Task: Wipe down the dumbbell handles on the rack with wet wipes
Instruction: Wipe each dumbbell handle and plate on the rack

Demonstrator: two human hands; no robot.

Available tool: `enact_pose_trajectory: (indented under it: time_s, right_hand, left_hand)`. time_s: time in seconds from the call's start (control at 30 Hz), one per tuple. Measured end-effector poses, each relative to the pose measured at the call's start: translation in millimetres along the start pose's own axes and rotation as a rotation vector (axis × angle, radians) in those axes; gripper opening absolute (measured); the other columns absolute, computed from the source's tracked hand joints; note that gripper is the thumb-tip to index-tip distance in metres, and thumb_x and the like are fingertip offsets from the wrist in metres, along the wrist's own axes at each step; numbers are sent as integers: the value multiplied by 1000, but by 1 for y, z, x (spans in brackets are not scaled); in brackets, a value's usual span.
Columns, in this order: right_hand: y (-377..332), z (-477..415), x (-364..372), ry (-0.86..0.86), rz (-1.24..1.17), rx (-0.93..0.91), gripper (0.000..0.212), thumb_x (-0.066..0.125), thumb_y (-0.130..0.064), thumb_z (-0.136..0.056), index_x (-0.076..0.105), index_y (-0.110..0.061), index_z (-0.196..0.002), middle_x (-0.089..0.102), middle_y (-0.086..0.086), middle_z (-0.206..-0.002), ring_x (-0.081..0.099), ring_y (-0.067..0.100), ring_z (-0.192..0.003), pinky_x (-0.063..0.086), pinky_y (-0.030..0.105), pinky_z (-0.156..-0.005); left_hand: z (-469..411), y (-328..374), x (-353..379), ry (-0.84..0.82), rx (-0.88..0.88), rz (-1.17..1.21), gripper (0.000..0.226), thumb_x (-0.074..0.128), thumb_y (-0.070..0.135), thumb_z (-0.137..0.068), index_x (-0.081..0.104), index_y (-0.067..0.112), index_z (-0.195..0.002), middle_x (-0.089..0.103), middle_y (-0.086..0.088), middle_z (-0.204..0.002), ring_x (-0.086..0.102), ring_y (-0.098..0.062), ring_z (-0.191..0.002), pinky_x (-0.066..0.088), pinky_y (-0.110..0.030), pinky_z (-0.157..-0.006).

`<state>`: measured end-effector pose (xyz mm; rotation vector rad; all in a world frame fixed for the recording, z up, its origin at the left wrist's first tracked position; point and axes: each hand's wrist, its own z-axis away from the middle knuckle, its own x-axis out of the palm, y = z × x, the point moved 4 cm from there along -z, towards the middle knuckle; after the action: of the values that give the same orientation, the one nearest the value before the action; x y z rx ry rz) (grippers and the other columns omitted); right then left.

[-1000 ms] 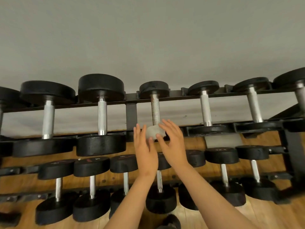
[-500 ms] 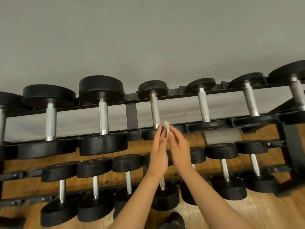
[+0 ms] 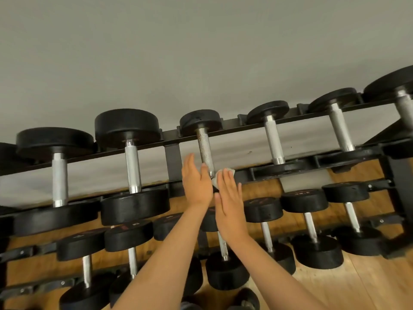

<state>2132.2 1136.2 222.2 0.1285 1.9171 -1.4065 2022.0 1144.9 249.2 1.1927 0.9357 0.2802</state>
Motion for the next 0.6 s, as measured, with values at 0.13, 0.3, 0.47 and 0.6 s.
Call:
enact_pose_trajectory:
  time_s: [0.13,0.3,0.47,0.6]
  right_hand:
    - [12,-18,0,-5,-298,182,57,12,-58,-100,9,-33,-151,6,-16,-159,-3,-6,-146,-10,25,-120]
    - [21,-23,-8,-43,-778,439,36,29,-28,-106,28,-34,-142,35,-20,-145,33,-6,-134,26,3,-106]
    - [25,-26,-11,-109,-892,611,30,26,-31,-107,45,-32,-130,54,-16,-116,48,-10,-98,44,6,-65]
    - [25,-27,-11,-63,-961,658,27,28,-31,-107,47,-32,-126,52,-17,-114,46,-5,-101,37,12,-77]
  left_hand:
    - [-1,-6,6,-6,40,-66,49,42,21,-104,33,22,-152,35,3,-157,28,-14,-145,29,-38,-117]
    - [-1,-9,2,-23,-54,83,50,43,18,-103,33,24,-152,37,4,-155,31,-15,-144,25,-26,-111]
    - [-3,-11,-3,-57,-97,182,47,39,11,-104,37,21,-149,42,4,-152,34,-12,-142,24,-16,-106]
    - [-6,-17,-3,-62,-120,201,44,37,8,-104,40,20,-146,45,1,-149,37,-13,-140,27,-18,-107]
